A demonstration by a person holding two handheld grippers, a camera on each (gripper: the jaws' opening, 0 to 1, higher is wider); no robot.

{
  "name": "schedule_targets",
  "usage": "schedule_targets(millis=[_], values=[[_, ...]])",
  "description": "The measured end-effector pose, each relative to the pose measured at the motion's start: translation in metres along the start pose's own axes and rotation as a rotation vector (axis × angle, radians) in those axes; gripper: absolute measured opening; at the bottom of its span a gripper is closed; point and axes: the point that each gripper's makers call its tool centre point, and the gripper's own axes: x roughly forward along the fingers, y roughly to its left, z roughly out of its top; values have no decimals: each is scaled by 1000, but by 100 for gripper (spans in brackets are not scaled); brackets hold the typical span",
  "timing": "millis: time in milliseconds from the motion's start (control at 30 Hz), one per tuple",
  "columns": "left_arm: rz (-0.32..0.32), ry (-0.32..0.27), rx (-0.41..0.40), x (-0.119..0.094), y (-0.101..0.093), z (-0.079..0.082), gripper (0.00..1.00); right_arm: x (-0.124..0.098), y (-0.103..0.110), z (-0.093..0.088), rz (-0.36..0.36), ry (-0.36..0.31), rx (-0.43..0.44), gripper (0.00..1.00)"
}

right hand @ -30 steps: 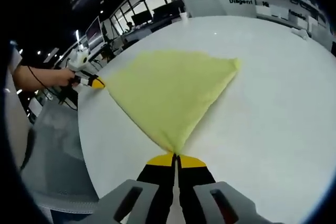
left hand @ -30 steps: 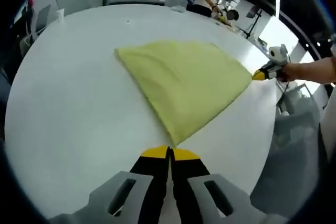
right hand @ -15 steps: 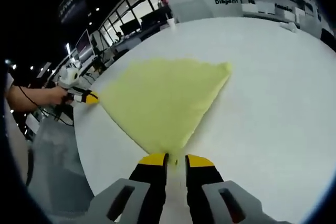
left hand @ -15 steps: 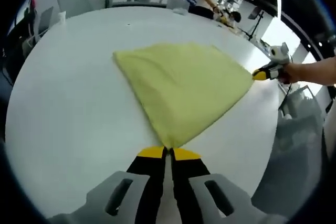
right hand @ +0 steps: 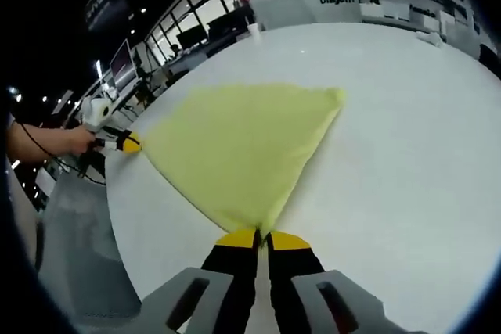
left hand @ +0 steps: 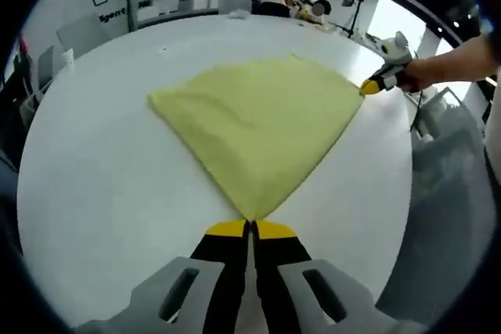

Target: Fold the garment on the visible template until the final outline fits inside the template.

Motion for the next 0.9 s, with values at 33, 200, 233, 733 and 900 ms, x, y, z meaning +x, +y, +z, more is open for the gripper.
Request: schedule_targets(millis=[33, 200, 233, 733, 900], values=[[17, 12, -5, -1, 2, -2, 4, -2, 2, 2, 0, -11, 3, 1], [81, 26, -55, -15, 7, -11, 19, -15, 6, 7, -37, -53, -50, 10], [82, 12, -57, -21, 5, -10, 20, -19, 9, 10, -47, -72, -87, 12], [210, -219, -210, -100, -46, -5, 39, -62, 78, 6, -78, -220, -209, 46], [268, -254, -227, -119, -59, -5, 52, -73, 101, -4, -86, -246, -192, 61]])
